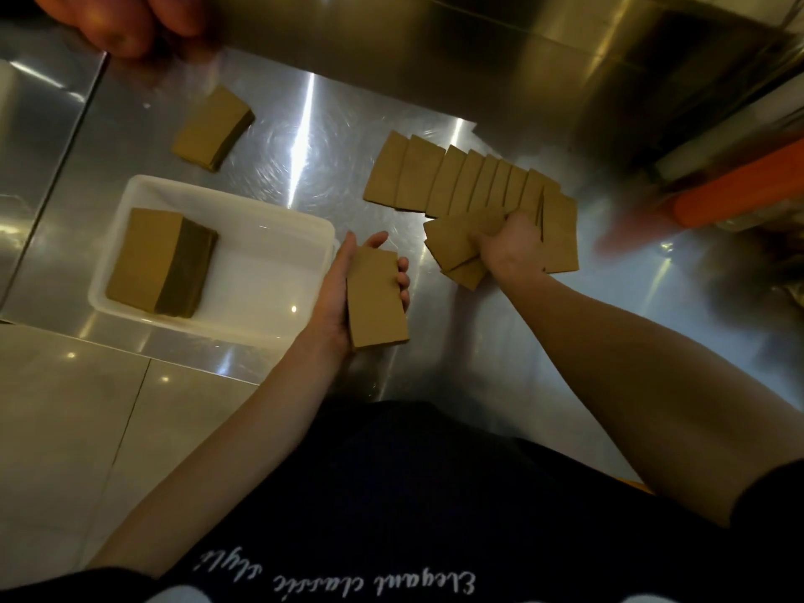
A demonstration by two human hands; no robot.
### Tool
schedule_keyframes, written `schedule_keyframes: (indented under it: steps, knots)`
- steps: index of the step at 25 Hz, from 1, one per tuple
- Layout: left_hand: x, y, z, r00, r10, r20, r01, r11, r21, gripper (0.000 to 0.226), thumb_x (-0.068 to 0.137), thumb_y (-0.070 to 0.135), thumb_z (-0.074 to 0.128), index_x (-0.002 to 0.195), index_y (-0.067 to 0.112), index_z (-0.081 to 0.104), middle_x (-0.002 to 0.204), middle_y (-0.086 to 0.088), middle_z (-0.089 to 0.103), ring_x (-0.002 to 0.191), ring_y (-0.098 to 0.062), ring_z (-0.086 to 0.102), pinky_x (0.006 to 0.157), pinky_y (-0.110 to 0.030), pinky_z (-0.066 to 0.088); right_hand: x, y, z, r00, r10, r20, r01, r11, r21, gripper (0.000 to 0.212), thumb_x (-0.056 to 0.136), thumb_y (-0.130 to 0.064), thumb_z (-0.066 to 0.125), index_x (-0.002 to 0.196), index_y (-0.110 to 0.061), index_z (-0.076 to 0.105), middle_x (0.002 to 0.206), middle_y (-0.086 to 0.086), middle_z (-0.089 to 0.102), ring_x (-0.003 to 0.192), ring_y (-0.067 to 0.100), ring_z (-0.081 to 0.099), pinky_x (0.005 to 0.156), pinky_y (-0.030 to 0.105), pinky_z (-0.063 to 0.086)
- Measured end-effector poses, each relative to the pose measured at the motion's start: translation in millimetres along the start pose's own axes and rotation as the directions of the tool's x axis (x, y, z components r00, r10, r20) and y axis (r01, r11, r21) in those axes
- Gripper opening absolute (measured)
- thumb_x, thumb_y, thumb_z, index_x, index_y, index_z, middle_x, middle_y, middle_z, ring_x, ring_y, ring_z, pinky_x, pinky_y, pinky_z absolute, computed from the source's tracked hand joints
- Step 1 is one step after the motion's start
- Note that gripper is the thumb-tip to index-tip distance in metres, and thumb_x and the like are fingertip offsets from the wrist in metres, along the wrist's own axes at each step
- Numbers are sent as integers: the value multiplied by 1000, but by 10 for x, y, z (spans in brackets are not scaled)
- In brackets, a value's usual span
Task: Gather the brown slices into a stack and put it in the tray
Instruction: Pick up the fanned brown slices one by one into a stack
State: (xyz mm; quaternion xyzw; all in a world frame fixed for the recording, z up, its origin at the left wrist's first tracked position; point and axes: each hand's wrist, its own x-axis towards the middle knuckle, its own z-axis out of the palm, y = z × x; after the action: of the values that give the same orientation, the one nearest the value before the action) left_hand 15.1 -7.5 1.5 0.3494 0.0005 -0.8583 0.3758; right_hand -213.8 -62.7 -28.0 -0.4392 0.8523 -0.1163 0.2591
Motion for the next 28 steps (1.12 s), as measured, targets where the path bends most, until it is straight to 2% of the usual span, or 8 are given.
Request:
schedule_keyframes:
  steps: [3,7,9,14,16,18,24,28]
  knots:
    - [-16,-2,-26,1000,5,-8,-5,1000,-1,41,93,55,52,116,23,62,96,-12,67,76,-20,64,66,-33,57,-65,7,0,996,21,-82,-23,999,-30,60,79,-36,70,125,-7,46,126,15,50,112,31,51,95,43,46]
    - [12,14,-48,1000,4,-1,-4,1000,-13,40,93,54,54,118,23,62,98,-12,66,77,-20,64,67,-32,57,-219,152,-210,998,-29,55,-3,863,505,43,86,-25,68,123,-18,46,120,1,54,107,18,54,88,32,49]
    - [19,14,-68,1000,7,2,-7,1000,-17,41,93,55,53,119,24,62,98,-12,66,78,-19,64,67,-32,57,-256,273,-383,989,-67,129,-18,827,562,43,86,-28,69,123,-20,48,119,-2,56,104,16,58,76,26,53]
    - [25,-15,-52,1000,-10,12,9,1000,9,42,94,56,50,121,25,60,98,-10,66,78,-18,64,67,-31,57,-184,507,-567,926,-88,366,15,980,197,70,80,-31,75,139,-16,40,127,0,49,106,21,55,72,25,52]
    - [23,-14,-29,1000,-15,11,14,1000,12,42,94,56,51,121,25,60,98,-11,67,78,-19,64,67,-32,57,-135,469,-489,931,-94,353,72,995,75,75,79,-31,76,141,-17,37,136,6,47,117,26,52,86,32,49]
    - [11,-2,-21,1000,-7,13,7,1000,15,42,94,55,51,121,25,59,97,-11,67,77,-19,64,67,-32,57,-67,362,-404,942,-112,315,121,993,-9,78,77,-30,78,141,-15,35,139,9,47,123,29,49,85,31,41]
    - [-35,-48,-39,1000,-16,9,16,999,28,40,91,52,57,119,24,62,97,-12,66,79,-20,64,69,-34,56,82,208,-179,957,-92,276,160,959,-234,64,72,-28,82,122,-9,46,116,13,56,98,24,55,73,31,42]
    - [-27,-61,-59,1000,-18,11,17,999,35,39,91,52,59,118,24,62,98,-12,67,81,-21,65,69,-35,56,76,244,-158,971,-68,227,134,948,-288,81,72,-33,81,134,-8,35,132,17,44,116,32,49,93,41,45]
